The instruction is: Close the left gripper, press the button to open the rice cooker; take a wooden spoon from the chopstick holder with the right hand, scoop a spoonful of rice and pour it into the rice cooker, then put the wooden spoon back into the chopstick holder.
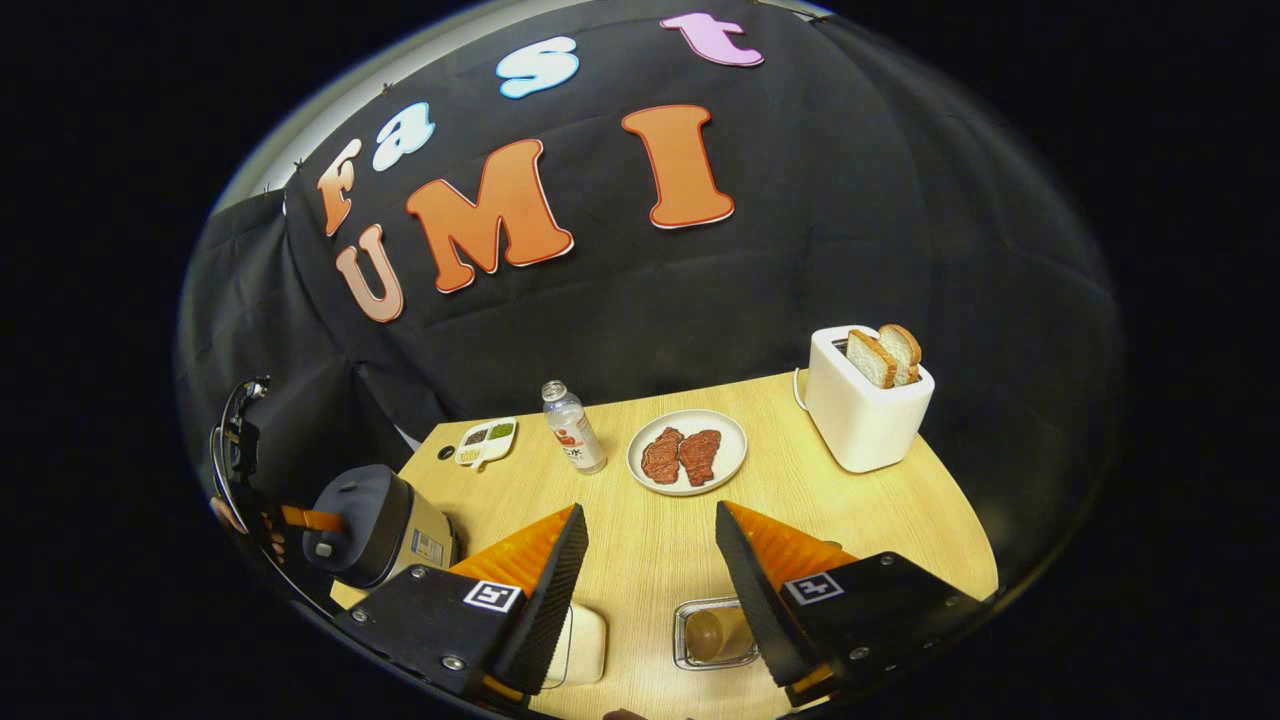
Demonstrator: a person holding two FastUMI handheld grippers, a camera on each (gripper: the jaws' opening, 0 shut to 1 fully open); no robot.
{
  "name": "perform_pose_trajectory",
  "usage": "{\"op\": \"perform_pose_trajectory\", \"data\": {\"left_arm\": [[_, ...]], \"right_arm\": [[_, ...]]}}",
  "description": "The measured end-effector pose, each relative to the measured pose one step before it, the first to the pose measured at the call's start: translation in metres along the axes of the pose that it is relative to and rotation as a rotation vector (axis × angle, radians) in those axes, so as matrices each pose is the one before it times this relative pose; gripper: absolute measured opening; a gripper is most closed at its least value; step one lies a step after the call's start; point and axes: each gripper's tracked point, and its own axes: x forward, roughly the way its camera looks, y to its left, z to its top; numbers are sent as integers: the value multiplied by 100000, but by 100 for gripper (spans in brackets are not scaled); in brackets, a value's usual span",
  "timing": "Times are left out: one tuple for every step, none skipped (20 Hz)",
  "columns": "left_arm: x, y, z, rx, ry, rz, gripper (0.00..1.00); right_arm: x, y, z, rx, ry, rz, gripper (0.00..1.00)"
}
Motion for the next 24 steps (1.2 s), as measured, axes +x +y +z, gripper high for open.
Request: {"op": "perform_pose_trajectory", "data": {"left_arm": [[-348,64,12,-698,-397,740,100],[116,-45,-144,37,-557,746,100],[-280,-106,51,546,-1150,579,100],[32,-34,155,-166,-1783,-22,100],[-26,-139,-14,415,-961,123,100],[-74,54,-97,-321,-2101,393,100],[-53,19,18,-1098,-1804,358,100],[58,-43,120,-1153,-1375,107,100],[-334,-97,-159,-1039,-1039,-630,100],[-613,-67,359,-280,-2996,-249,100],[-777,191,1000,1374,-4878,631,100],[-812,136,1284,1837,-5764,481,99],[-976,-138,1341,1601,-5465,-253,100],[-1214,-308,1407,897,-5432,-791,99],[-1114,-364,1479,568,-5483,-1355,100],[-967,-385,1366,769,-5235,-1279,100],[-940,-280,1451,1529,-5303,-809,99],[-951,-277,1104,1784,-4406,-416,97],[-818,-434,1238,1355,-4625,-931,97],[-691,-551,1067,842,-4252,-1355,97],[-780,-717,1018,367,-4549,-1424,97],[-501,-648,712,32,-3424,-1090,97],[-375,-576,575,234,-4123,-1675,98],[-260,-748,467,14,-2909,-2520,99]], "right_arm": [[69,-16,-2,650,27,236,81],[-73,196,-78,814,11,787,81],[7,54,55,457,-191,263,81],[21,194,98,34,-391,656,81],[-50,131,174,-321,-182,111,81],[-4,325,125,-737,-215,877,81],[-91,347,342,-1083,-489,353,81],[-70,395,422,-1535,-1051,929,81],[-141,528,560,-1868,-1752,366,81],[-47,529,592,-2104,-1943,649,81],[-96,580,644,-2357,-2028,287,81],[-119,552,579,-2535,-1995,269,81],[-62,643,723,-2695,-2485,29,81],[-29,464,735,-2702,-2663,-374,81],[-56,550,904,-2178,-3255,-226,81],[-38,510,999,-1791,-3377,67,81],[-179,639,986,-1241,-2916,731,81],[-338,761,726,-1007,-2180,686,81],[-271,736,1104,-885,-2244,926,81],[-118,531,750,-1378,-1881,690,81],[-94,547,705,-969,-1869,748,80],[-156,616,742,-512,-1986,823,81],[-156,589,646,-336,-2059,959,81],[-95,557,491,-495,-2244,1072,81]]}}
